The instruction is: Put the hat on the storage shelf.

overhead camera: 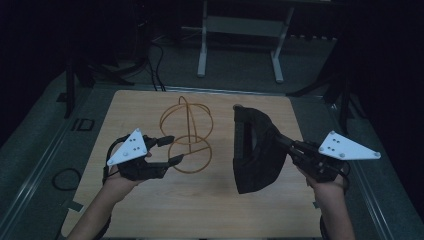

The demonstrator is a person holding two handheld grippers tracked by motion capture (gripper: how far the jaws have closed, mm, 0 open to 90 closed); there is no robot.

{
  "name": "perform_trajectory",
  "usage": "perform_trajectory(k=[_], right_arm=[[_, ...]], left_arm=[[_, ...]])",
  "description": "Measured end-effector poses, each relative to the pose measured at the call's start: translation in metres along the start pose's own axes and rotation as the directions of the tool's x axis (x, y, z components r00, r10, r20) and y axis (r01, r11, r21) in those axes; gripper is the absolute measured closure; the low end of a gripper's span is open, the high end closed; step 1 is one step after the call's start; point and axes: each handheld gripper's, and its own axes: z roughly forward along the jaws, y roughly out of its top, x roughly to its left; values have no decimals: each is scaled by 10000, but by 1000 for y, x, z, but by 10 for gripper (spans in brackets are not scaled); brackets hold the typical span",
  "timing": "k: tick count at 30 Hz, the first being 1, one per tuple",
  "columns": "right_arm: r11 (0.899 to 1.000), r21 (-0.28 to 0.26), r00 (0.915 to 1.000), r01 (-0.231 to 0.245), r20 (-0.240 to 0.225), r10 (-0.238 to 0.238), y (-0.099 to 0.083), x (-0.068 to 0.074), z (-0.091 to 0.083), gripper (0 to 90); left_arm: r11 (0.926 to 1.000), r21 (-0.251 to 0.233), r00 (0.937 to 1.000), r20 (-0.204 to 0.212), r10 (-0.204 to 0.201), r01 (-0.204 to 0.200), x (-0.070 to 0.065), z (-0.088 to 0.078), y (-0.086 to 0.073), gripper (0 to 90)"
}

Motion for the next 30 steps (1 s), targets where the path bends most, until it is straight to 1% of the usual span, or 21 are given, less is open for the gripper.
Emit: perform_trajectory(k=[1,2,3,4,5,6,7,8,9,11,13,15,16,17,18,20,22,23,24,28,30], right_arm=[[10000,-9,10000,-21,45,21,2,-1,2,887],[10000,-23,10000,-43,82,43,3,-3,4,887],[10000,-29,9999,-69,104,69,5,-4,5,887],[10000,-29,9999,-69,104,69,5,-4,5,887],[9999,-36,9999,-95,137,96,7,-6,8,887],[9999,-61,9997,-118,198,120,11,-10,12,887],[9998,-76,9996,-165,237,167,13,-11,15,887],[9998,-81,9995,-191,241,193,16,-13,17,887],[9998,-67,9995,-165,262,167,18,-14,20,887],[10000,-13,9994,-87,331,88,23,-16,27,887],[10000,44,9993,-75,356,74,29,-17,35,887],[10000,93,9996,-32,292,30,33,-18,43,887],[10000,93,9996,-32,292,30,33,-18,43,887],[9999,130,9998,-27,206,25,37,-19,50,887],[9999,132,9998,19,204,-22,39,-20,53,886],[9999,128,10000,-53,82,52,42,-21,60,886],[9999,107,10000,-75,16,75,45,-22,66,887],[9999,107,10000,-75,16,75,45,-22,66,887],[9999,114,9999,-114,-77,115,47,-22,70,886],[9998,188,9998,-82,-163,85,57,-22,84,886],[9996,252,9998,-117,-175,122,62,-22,92,887]], left_arm=[[9999,62,9999,-138,-93,94,1,-2,-4,315],[9999,62,9999,-138,-93,94,1,-2,-4,262],[9994,212,9989,-386,-282,291,3,-5,-11,230],[9994,212,9989,-386,-282,291,3,-5,-11,199],[9989,302,9985,-434,-348,361,5,-6,-14,199],[9987,332,9970,-682,-367,390,6,-10,-22,154],[9986,251,9962,-745,-443,462,7,-11,-27,146],[9985,153,9945,-910,-512,528,7,-12,-32,114],[9979,166,9936,-958,-604,623,8,-13,-37,84],[9969,170,9924,-977,-752,772,9,-14,-49,84],[9966,209,9889,-1277,-761,794,8,-16,-61,70],[9944,100,9844,-1427,-1029,1054,8,-19,-74,70],[9944,100,9844,-1427,-1029,1054,8,-19,-74,70],[9928,61,9817,-1498,-1173,1195,9,-21,-80,70],[9879,-51,9744,-1643,-1535,1547,10,-27,-93,70],[9859,-70,9687,-1852,-1655,1671,11,-33,-104,71],[9854,-7,9628,-2127,-1666,1703,12,-38,-115,71],[9854,-7,9628,-2127,-1666,1703,12,-38,-115,72],[9846,108,9575,-2352,-1670,1744,12,-42,-124,72],[9851,303,9469,-2820,-1542,1695,9,-45,-140,74],[9840,241,9394,-3025,-1611,1765,7,-46,-147,73]])
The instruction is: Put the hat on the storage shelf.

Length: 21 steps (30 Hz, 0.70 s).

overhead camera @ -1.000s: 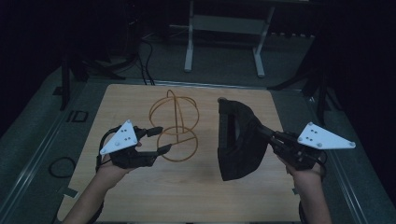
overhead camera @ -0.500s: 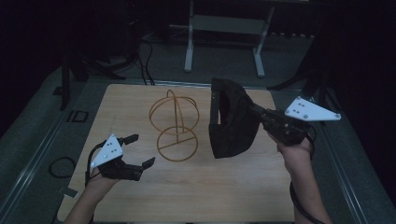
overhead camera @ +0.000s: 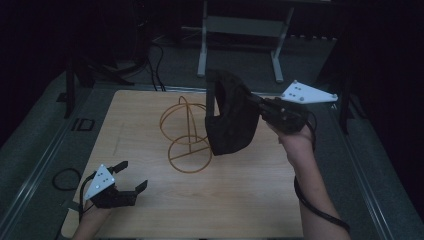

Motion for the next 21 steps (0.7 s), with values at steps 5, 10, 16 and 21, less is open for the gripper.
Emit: perform_trajectory(k=[5,10,16,21], right_arm=[[9994,297,9996,159,-219,-152,14,6,27,886],[9972,695,9989,278,-405,-250,19,13,52,886],[9907,1331,9982,277,-568,-202,15,15,75,886],[9860,1646,9976,277,-670,-168,9,16,87,886]], left_arm=[[9991,-245,9993,-151,-353,349,0,0,-9,74],[9970,-527,9978,-313,-579,562,6,-5,-13,75],[9948,-510,9955,-297,-895,879,10,-5,-20,76],[9945,-511,9952,-288,-931,915,10,-5,-22,76]])
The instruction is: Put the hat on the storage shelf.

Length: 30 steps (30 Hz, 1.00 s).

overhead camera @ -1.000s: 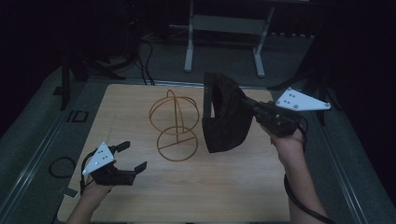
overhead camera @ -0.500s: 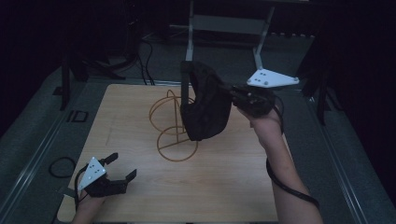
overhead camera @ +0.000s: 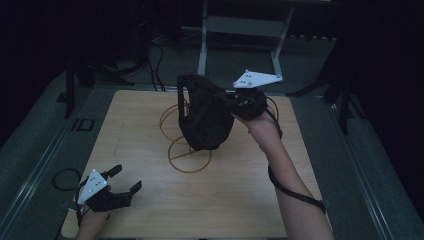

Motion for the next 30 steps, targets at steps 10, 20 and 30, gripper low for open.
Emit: perform_trajectory(k=[10,20,30], right_arm=[[9973,649,9985,-336,-417,363,-5,0,26,885],[9946,881,9959,-551,-670,611,-8,1,42,880],[9921,1040,9930,-704,-877,797,-14,2,58,815]], left_arm=[[10000,-32,9998,172,55,-54,-1,1,-2,76],[9999,16,9996,262,142,-142,0,0,-3,77],[9999,65,9991,401,125,-127,-1,1,-5,77]])
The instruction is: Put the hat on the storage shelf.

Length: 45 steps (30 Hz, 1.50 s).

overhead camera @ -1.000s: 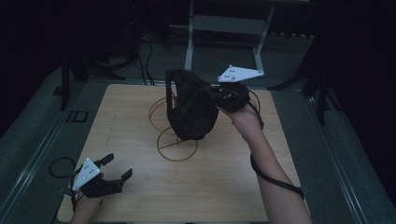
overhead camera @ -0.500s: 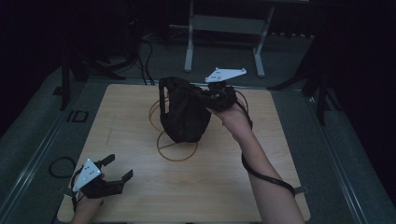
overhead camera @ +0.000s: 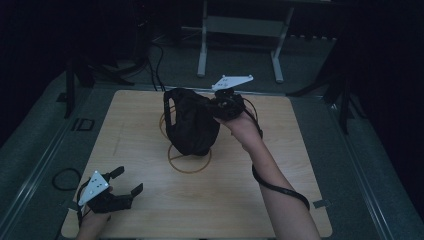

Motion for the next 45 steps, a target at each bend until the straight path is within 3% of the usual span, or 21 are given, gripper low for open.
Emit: perform_trajectory(k=[12,26,32,35,37,38,40,45], right_arm=[[9999,151,9996,20,-272,-16,-3,2,8,652],[9999,143,9995,87,-301,-82,-4,2,-2,388],[9999,113,9991,-70,-428,75,-9,0,-6,347],[10000,29,9989,-70,-454,71,-12,-1,-10,314],[9998,-121,9977,-176,-661,168,-14,-3,-13,280],[9998,-153,9968,-161,-786,149,-17,-3,-15,215],[9991,-327,9944,-260,-1033,225,-21,-4,-16,195],[9989,-430,9957,-203,-914,163,-29,-3,-20,163]], left_arm=[[10000,48,9999,107,-24,24,0,0,-1,77],[9999,-67,9998,145,-120,121,0,0,-2,77],[9999,-56,9998,159,-132,132,0,0,-3,77],[9999,-6,9998,152,-111,111,0,1,-3,77],[9999,10,9998,175,-106,105,-1,1,-4,76],[9999,36,9998,183,-97,96,-1,1,-4,77],[10000,55,9998,207,-73,72,-1,2,-4,77],[10000,-3,9998,181,-80,80,-1,1,-3,77]])
